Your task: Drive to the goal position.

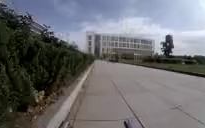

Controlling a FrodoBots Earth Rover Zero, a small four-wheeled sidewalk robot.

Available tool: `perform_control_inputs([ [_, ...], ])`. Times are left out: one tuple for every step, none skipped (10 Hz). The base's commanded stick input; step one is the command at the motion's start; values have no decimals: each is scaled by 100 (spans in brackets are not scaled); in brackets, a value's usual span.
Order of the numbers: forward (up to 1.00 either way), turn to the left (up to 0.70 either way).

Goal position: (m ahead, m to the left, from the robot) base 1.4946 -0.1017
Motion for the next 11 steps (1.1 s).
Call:
perform_control_inputs([
  [70, -14],
  [70, -14],
  [70, -14],
  [70, -14],
  [65, -11],
  [53, -4],
  [45, 0],
  [45, 0],
  [45, 0],
  [45, 0],
  [45, 0],
])
